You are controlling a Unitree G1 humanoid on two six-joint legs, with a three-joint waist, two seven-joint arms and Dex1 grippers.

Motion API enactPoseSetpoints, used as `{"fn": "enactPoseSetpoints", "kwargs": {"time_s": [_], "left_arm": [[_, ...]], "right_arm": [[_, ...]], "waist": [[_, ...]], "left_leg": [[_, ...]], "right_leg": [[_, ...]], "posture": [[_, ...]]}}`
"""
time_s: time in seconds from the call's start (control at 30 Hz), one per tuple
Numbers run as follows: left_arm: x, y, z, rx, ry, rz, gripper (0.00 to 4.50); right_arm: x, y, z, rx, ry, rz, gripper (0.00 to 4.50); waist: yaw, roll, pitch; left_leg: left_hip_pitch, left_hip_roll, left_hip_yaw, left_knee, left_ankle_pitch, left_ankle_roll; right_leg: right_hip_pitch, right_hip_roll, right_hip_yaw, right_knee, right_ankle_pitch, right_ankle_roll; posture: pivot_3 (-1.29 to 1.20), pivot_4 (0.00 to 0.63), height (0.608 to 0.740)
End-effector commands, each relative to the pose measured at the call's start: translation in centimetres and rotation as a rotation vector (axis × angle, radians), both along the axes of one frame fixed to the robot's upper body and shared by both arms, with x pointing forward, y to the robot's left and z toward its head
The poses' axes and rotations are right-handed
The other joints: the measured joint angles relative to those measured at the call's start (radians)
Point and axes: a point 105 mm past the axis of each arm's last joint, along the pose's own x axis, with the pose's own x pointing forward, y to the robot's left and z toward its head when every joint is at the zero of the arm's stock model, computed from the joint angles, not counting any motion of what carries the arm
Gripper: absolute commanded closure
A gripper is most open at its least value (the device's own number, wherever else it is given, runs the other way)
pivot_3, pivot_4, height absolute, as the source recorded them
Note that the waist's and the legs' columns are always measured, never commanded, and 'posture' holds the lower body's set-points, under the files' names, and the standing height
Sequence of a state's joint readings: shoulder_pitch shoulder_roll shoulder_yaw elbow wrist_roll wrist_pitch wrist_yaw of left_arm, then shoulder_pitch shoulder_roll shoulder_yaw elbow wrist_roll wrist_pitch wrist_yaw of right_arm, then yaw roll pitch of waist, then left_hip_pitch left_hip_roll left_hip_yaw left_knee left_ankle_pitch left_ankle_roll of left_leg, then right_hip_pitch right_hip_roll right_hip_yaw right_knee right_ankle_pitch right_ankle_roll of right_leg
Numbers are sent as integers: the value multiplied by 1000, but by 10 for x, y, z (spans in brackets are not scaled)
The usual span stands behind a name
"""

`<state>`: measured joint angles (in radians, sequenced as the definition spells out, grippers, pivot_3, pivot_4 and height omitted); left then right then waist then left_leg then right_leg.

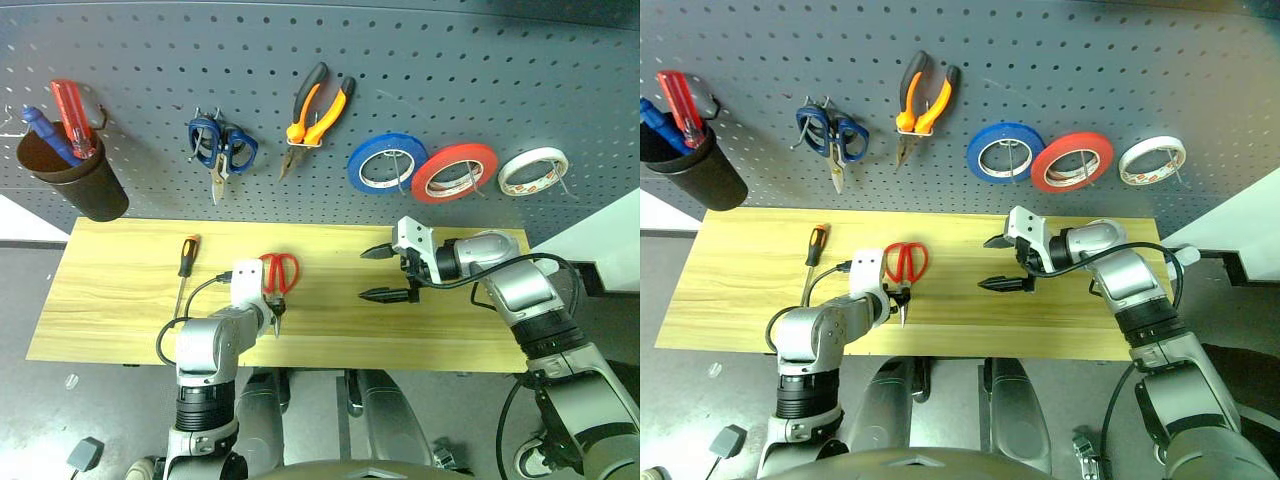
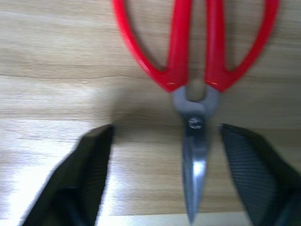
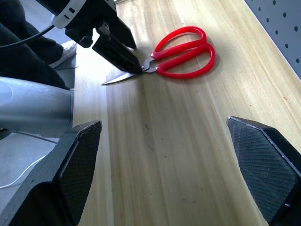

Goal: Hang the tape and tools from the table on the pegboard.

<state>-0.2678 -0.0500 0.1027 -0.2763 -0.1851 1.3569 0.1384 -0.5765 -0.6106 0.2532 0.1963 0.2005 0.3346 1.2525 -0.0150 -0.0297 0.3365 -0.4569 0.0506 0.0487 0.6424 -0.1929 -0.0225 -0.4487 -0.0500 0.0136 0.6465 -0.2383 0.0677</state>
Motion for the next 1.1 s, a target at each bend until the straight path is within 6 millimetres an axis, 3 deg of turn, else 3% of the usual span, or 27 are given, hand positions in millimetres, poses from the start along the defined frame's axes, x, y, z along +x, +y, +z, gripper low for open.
{"fn": "enactPoseSetpoints", "kwargs": {"time_s": [0.03,0.2,0.27,0.6,0.83,0.93,1.1], "left_arm": [[-8,0,-14,-9,69,3,2302],[-11,5,-17,5,89,7,4059],[-12,6,-17,0,89,12,4474],[-10,11,-16,-9,91,14,4474],[-4,3,2,45,22,-100,4474],[-2,6,10,50,8,-81,3925],[0,1,21,39,-13,-85,2297]], "right_arm": [[1,-4,12,12,-44,-6,0],[3,-6,11,6,-52,-16,0],[3,-6,11,7,-53,-18,0],[9,-7,16,31,-56,-39,0],[13,-9,19,35,-69,-49,0],[15,-9,20,36,-76,-54,0],[17,-8,20,38,-82,-56,0]], "waist": [[1,0,0],[1,0,0],[1,0,0],[0,0,0],[0,0,0],[0,0,0],[1,0,0]], "left_leg": [[-2,0,0,0,0,0],[-6,-1,1,0,0,1],[-6,-1,1,0,0,1],[-7,-1,1,0,0,1],[-9,-1,1,0,0,0],[-12,-1,1,0,0,1],[-17,-1,0,1,0,1]], "right_leg": [[-2,0,0,0,0,0],[-6,-1,0,0,0,0],[-6,-1,0,0,0,1],[-7,-1,0,0,0,1],[-10,-1,0,0,0,1],[-12,-1,0,0,0,1],[-17,1,-2,0,1,3]], "posture": [[-49,382,723],[-49,377,723],[-49,377,723],[-51,360,723],[-48,345,723],[-45,338,723],[-42,329,723]]}}
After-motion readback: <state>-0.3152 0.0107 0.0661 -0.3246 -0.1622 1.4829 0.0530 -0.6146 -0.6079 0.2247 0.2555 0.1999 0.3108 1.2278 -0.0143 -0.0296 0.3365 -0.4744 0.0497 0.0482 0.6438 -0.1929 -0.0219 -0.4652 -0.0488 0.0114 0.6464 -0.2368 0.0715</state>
